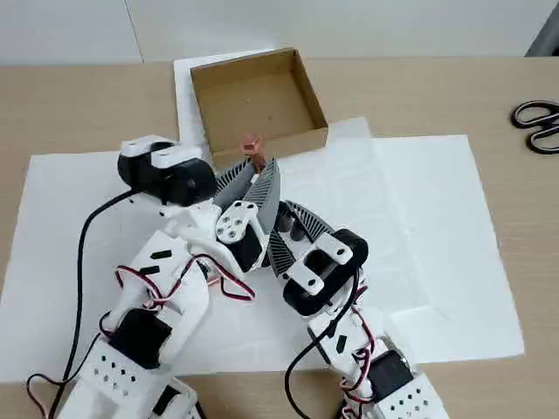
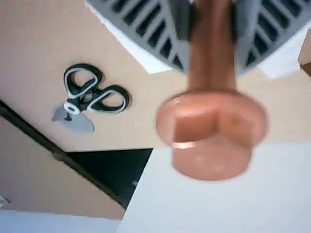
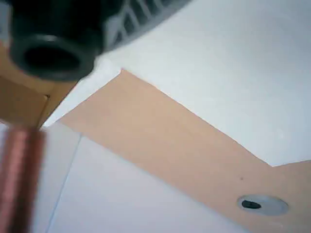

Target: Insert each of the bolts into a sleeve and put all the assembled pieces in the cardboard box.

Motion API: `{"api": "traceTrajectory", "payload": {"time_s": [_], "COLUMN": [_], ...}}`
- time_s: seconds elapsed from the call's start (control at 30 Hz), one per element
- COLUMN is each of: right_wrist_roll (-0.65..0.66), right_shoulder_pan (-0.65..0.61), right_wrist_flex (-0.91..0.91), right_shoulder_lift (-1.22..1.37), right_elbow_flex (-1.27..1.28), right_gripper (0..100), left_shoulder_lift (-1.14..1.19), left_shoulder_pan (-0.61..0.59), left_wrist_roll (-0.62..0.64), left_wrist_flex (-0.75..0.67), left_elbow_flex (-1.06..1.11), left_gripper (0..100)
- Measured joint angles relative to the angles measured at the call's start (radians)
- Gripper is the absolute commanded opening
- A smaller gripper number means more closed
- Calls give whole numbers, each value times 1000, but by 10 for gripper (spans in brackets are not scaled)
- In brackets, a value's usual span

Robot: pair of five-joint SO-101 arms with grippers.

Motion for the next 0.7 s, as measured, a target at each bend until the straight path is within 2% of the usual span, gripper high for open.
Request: {"api": "traceTrajectory", "payload": {"time_s": [0.47,0.7], "right_wrist_roll": [0,0], "right_shoulder_pan": [0,0], "right_wrist_flex": [3,3], "right_shoulder_lift": [0,0], "right_elbow_flex": [0,0], "right_gripper": [4,4], "left_shoulder_lift": [0,-34], "left_shoulder_pan": [0,0], "left_wrist_roll": [-9,-60], "left_wrist_flex": [-64,-64], "left_elbow_flex": [0,61], "left_gripper": [7,7]}}
